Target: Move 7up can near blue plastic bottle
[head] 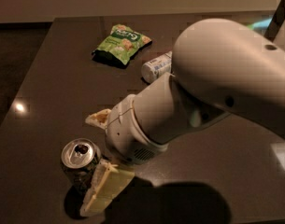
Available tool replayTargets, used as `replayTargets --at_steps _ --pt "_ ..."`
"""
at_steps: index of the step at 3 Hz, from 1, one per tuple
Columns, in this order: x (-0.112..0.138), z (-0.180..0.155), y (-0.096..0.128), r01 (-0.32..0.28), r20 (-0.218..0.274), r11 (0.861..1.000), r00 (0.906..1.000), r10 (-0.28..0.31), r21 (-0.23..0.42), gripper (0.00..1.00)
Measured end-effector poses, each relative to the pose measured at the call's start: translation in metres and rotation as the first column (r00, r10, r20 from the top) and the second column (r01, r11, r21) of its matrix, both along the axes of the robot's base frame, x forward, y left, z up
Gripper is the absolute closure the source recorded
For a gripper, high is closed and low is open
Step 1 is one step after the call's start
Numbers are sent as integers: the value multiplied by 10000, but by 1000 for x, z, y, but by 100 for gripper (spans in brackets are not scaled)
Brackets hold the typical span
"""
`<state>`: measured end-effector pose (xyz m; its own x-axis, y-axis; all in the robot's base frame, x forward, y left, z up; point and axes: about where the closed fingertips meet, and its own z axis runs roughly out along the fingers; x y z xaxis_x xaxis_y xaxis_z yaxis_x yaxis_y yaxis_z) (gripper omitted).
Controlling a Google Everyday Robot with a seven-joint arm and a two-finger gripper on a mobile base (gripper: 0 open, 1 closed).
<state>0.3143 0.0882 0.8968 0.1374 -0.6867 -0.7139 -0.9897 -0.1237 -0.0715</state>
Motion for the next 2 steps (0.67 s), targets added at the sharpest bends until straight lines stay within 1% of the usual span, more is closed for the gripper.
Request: replayTargets --at_steps 1,2 --pt "3 -4 4 105 -101 9999 9999 -105 14 26" --pt "10 -1 1 340 -185 9994 9993 -338 113 50"
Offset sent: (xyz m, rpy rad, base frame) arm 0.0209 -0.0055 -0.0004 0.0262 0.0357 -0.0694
